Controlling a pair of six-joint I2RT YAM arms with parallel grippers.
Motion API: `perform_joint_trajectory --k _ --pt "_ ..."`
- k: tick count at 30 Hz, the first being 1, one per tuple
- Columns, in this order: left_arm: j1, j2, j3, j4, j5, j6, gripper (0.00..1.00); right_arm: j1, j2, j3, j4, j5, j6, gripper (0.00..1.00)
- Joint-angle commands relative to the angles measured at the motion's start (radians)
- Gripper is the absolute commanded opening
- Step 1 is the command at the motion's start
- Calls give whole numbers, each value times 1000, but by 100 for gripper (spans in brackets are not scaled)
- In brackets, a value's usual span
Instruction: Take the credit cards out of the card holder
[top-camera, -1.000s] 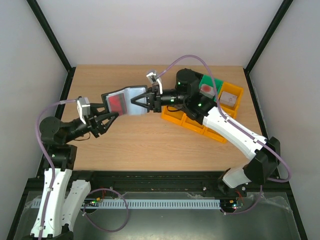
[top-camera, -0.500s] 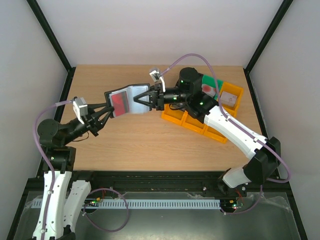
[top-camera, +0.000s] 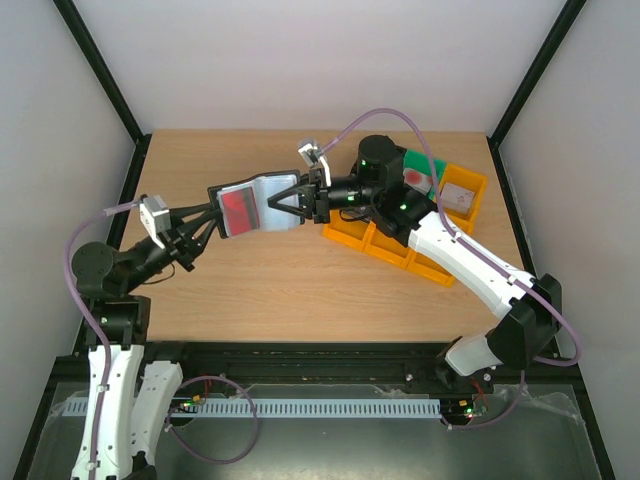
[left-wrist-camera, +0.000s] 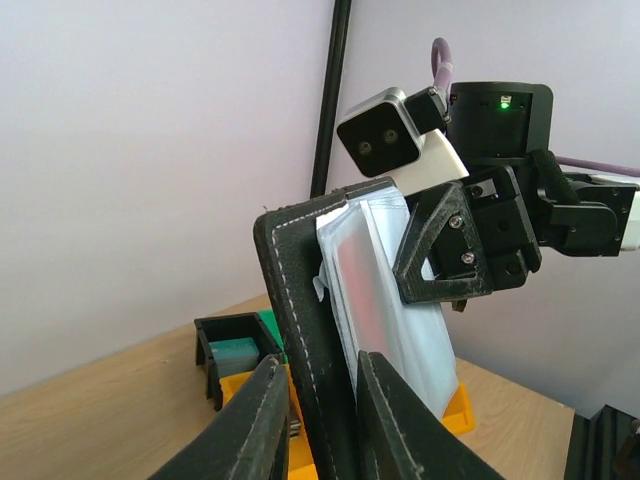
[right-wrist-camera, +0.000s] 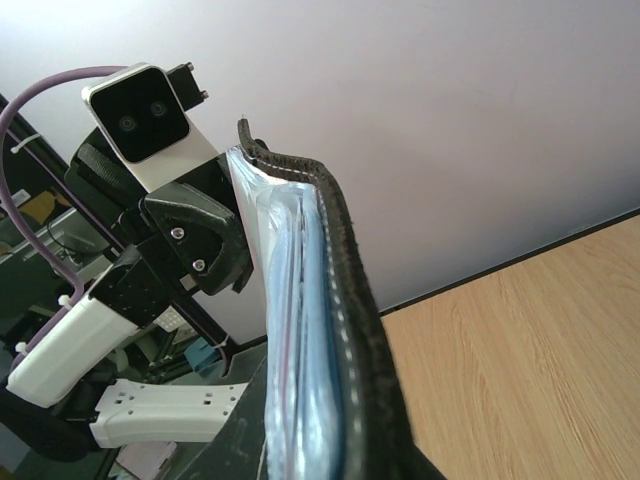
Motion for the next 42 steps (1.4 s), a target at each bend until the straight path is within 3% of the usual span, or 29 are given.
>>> perform_joint_trajectory --k 1,11,25,27,28,31,32,38,40,42 --pt "2 -6 -25 56 14 19 21 1 -38 15 19 -26 -3 2" --pt "-60 18 -21 53 -2 92 17 22 -32 3 73 -31 26 2" --pt "-119 39 -30 83 32 108 21 60 -16 13 97 -36 34 2" --pt "-123 41 -30 97 42 96 14 64 -11 13 101 -38 36 2" --pt "-126 41 -29 104 45 85 6 63 -9 14 103 -38 34 2" --pt "-131 40 -28 117 61 57 2 63 -7 7 115 -30 33 2" --pt "-131 38 -26 117 61 49 2 64 -5 7 106 -15 27 8" --pt "-132 22 -16 14 -3 107 2 60 -16 58 -121 80 -150 74" --pt "-132 19 -10 5 -1 111 2 61 -30 69 -168 97 -208 88" --pt "-131 19 -14 25 10 86 2 61 -28 81 -184 131 -226 91"
